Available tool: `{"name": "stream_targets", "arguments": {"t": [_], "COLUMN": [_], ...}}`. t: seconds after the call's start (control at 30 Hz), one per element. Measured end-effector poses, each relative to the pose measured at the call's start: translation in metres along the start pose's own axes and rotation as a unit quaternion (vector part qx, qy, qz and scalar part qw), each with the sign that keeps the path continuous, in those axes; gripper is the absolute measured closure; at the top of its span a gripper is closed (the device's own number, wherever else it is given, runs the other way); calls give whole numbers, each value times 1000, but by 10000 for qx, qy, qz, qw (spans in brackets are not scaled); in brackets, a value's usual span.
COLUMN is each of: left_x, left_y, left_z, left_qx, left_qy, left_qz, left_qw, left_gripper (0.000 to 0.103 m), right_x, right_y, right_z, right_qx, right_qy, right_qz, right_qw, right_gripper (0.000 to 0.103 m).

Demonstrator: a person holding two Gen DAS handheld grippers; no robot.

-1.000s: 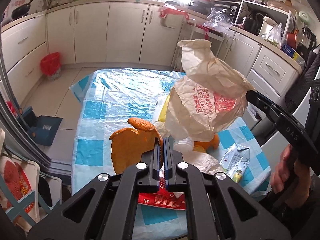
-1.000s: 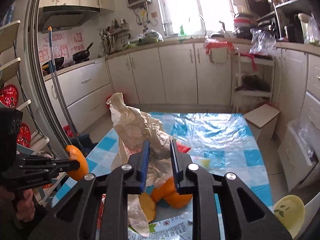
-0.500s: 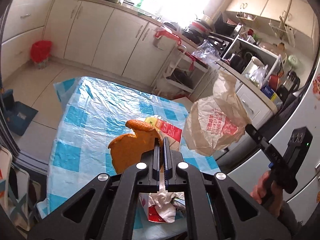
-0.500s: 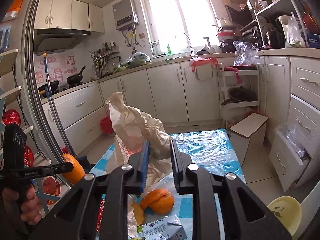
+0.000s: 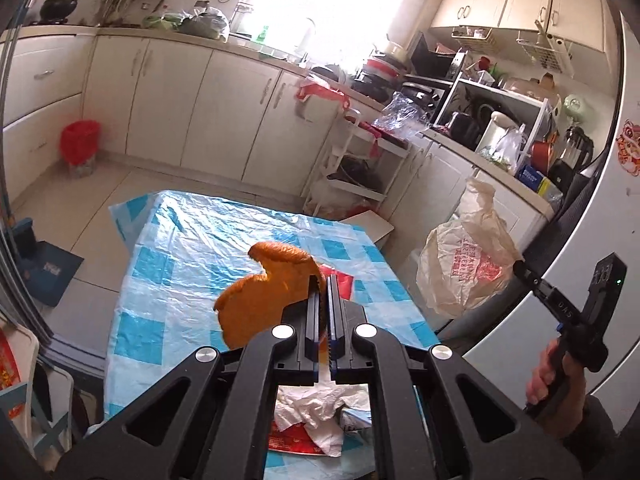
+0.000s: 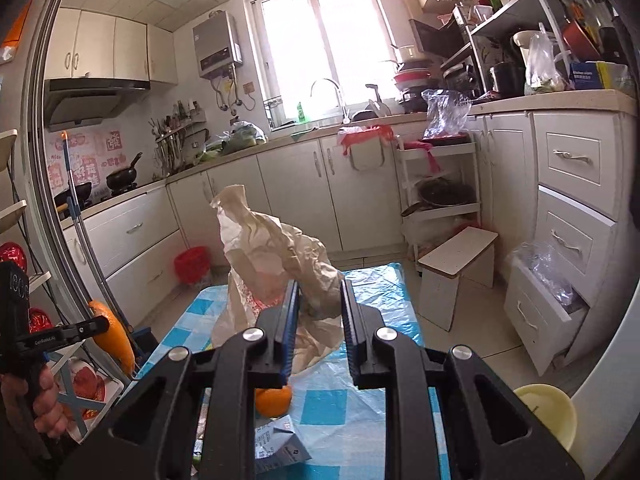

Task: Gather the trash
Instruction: 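Lift the orange peel with the left tool while the right tool carries the bag toward the yellow bin, then open the right tool over the yellow bin while the left tool drops the orange peel in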

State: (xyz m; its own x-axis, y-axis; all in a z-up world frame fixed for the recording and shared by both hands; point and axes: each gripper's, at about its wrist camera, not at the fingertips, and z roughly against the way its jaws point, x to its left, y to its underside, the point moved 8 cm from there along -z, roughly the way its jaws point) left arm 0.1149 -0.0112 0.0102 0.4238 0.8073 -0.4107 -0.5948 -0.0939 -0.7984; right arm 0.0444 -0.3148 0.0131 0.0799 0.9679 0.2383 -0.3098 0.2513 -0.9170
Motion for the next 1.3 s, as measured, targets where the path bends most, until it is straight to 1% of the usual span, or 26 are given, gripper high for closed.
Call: {"name": "stream_targets", "arguments": {"t": [0.1, 0.23, 0.37, 0.5, 0.6, 0.67, 0.7, 0.77, 0.87, 0.93, 1.0, 1.03, 1.07, 1.13, 1.23, 1.3], "left_x": [-20, -59, -116, -180, -227, -257, -269, -295, -321, -336, -344, -347, -348, -348, -350, -354], "left_y": [-4, 2, 13, 30, 48, 61, 67, 81, 103, 123, 142, 149, 159, 176, 197, 213], "left_z": [4, 2, -19, -51, -79, -101, -110, -132, -160, -181, -202, -211, -222, -239, -262, -276], "left_qx": [-35, 60, 285, 567, 803, 973, 1039, 1204, 1431, 1611, 1794, 1873, 1975, 2135, 2309, 2425], "left_qy": [244, 606, 1110, 1567, 1855, 2022, 2079, 2184, 2248, 2242, 2167, 2133, 2077, 1976, 1832, 1744], "left_qz": [-52, -205, -373, -636, -799, -845, -858, -851, -772, -671, -549, -485, -387, -235, -109, -78], "left_qw": [9997, 9979, 9927, 9840, 9761, 9708, 9688, 9646, 9607, 9588, 9580, 9576, 9573, 9565, 9555, 9543], "left_gripper": [100, 100, 100, 100, 100, 100, 100, 100, 100, 100, 100, 100, 100, 100, 100, 100], "right_x": [-20, -59, -113, -164, -198, -220, -229, -241, -255, -270, -286, -294, -300, -306, -301, -297], "right_y": [0, 5, 17, 40, 61, 75, 80, 87, 104, 121, 138, 142, 140, 127, 96, 74], "right_z": [10, 23, 40, 46, 40, 32, 27, 16, -3, -14, -19, -18, -16, -9, 8, 20], "right_qx": [-19, 52, 190, 534, 946, 1310, 1501, 1861, 2427, 2876, 3232, 3295, 3272, 3076, 2555, 2173], "right_qy": [259, 766, 1374, 1884, 2270, 2487, 2589, 2778, 2924, 2938, 2894, 2922, 2943, 2943, 2857, 2850], "right_qz": [-34, -92, -322, -589, -710, -816, -809, -544, -43, 159, 51, -55, -185, -399, -530, -512], "right_qw": [9997, 9970, 9898, 9789, 9667, 9562, 9507, 9409, 9250, 9114, 9010, 8978, 8978, 9040, 9221, 9322], "right_gripper": [81, 81, 81, 81, 81, 81, 81, 81, 80, 78, 76, 72, 70, 66, 57, 55]}}
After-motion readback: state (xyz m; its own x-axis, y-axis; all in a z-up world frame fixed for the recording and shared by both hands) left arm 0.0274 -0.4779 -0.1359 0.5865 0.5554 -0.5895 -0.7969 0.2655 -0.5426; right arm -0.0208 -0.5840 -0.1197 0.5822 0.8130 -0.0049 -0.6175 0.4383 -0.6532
